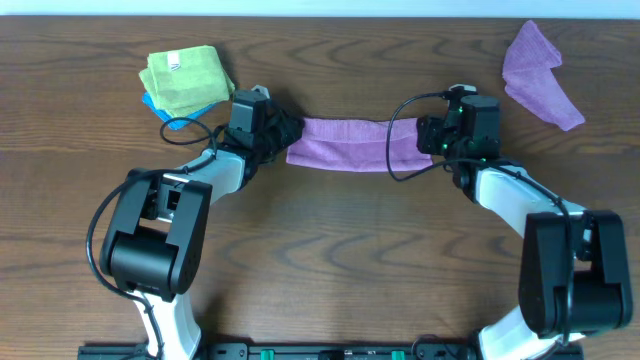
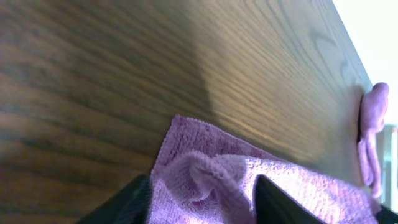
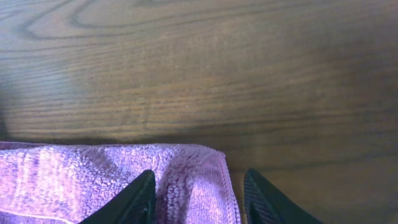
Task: Fold the cloth
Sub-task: 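Hold the folded strip with both grippers and adjust its ends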
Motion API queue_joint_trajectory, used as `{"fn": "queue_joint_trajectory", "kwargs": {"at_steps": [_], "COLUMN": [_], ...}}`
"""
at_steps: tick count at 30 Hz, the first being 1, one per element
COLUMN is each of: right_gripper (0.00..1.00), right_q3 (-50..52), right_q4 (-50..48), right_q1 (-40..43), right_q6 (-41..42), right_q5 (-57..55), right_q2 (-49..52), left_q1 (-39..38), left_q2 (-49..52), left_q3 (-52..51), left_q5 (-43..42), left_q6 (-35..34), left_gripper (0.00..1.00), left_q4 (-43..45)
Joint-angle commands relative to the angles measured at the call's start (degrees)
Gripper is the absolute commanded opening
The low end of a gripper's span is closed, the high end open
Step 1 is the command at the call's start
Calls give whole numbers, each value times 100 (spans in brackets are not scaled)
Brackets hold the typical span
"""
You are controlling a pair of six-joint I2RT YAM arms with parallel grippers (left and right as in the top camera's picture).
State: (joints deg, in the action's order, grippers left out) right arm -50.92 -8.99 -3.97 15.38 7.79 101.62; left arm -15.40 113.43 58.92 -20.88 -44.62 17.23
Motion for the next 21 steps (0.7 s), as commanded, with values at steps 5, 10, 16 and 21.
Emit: {"fn": "queue_joint_trajectory", "kwargs": {"at_steps": [5, 10, 16, 21], "right_gripper": [52, 53, 59, 63], "right_q3": [-107, -107, -105, 4], "right_q4": [247, 791, 2022, 2651], "right_q1": [-61, -61, -52, -50], "right_q6": [369, 671, 1718, 2396], "right_q5": [-92, -90, 13, 422], "right_q2": [-457, -1075, -1707, -1729], "left_q1": [308, 560, 485, 142], "left_q2": [-120, -299, -428, -426], "left_q3": [321, 520, 787, 861], "left_q5": [-293, -739, -1368, -929], "left_q6": [240, 240, 114, 63], "left_gripper": [75, 69, 33, 19], "left_q4": [-238, -588, -588, -680]}}
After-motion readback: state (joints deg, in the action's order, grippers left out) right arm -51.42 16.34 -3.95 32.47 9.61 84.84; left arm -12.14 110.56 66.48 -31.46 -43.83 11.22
